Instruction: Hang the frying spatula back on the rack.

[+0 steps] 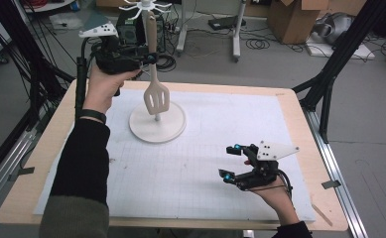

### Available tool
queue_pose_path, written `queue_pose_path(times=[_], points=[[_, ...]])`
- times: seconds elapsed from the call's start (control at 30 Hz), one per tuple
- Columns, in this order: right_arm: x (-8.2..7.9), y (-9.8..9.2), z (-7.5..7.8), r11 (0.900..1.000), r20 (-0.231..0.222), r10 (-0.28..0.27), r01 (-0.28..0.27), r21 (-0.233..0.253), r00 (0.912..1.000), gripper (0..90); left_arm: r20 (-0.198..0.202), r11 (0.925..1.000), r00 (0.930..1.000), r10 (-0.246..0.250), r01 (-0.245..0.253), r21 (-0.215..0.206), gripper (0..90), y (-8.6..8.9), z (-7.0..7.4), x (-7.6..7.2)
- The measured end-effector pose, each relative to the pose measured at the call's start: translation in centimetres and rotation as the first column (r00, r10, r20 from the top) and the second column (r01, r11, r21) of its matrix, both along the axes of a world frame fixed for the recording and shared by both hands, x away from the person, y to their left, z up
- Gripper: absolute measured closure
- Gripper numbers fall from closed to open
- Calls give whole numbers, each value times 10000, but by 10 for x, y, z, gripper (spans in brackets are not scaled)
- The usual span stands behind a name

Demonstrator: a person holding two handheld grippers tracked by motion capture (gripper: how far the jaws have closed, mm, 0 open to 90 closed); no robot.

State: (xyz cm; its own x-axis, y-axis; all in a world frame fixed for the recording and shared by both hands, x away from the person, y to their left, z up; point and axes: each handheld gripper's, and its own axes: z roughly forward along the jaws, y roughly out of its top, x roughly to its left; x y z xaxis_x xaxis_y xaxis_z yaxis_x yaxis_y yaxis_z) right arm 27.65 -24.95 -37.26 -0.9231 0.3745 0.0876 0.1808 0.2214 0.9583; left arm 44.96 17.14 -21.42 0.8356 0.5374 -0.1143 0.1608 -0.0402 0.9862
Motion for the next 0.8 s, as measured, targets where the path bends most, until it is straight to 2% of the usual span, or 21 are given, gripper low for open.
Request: queue_pose_path(times=[0.1, 0.13, 0.27, 0.3, 0.33, 0.5, 0.53, 0.57, 0.63, 0.67, 0.7, 0.73, 0.8], points=[[1, 0, -1, 10000, -59, -31, 31, -59, 10000, 209, -40, 9998, 9999, 124, -124, 146, 439, 6, -3, -5], [1, 0, -2, 10000, -26, -29, 29, -39, 10000, 209, 126, 9993, 9997, 217, -220, 295, 412, 9, -5, -10], [2, 0, -3, 9999, -34, -133, 133, -71, 9999, 209, 84, 9989, 9998, 200, -203, 412, 317, 15, -9, -17], [2, -1, -3, 9999, -111, -100, 99, -58, 9999, 209, 141, 9980, 9998, 156, -165, 615, 306, 18, -12, -22], [2, -1, -4, 9999, -67, -125, 125, -55, 9999, 209, 141, 9980, 9998, 156, -165, 615, 296, 18, -12, -22], [3, -1, -6, 9997, -144, -222, 221, -111, 9996, 206, 425, 9960, 9991, -20, -18, 889, 251, 27, -23, -48], [3, -1, -6, 9997, -144, -222, 221, -111, 9996, 206, 425, 9960, 9991, -20, -18, 889, 246, 27, -23, -48], [5, -2, -7, 9997, -139, -238, 237, -71, 9996, 204, 541, 9939, 9985, -50, -10, 1104, 244, 30, -27, -60], [5, -2, -8, 9995, -235, -304, 301, -115, 9993, 201, 692, 9945, 9974, -210, 137, 1039, 236, 34, -33, -71], [5, -2, -8, 9995, -235, -304, 301, -115, 9993, 201, 692, 9945, 9974, -210, 137, 1039, 234, 34, -33, -71], [7, -2, -9, 9993, -161, -340, 338, -147, 9993, 199, 748, 9941, 9967, -323, 243, 1061, 228, 37, -40, -82], [6, -2, -10, 9993, -214, -330, 326, -183, 9992, 198, 748, 9941, 9967, -323, 243, 1061, 225, 37, -40, -82], [6, -2, -10, 9992, -211, -354, 350, -193, 9992, 196, 821, 9934, 9952, -533, 445, 1053, 222, 41, -53, -98]])
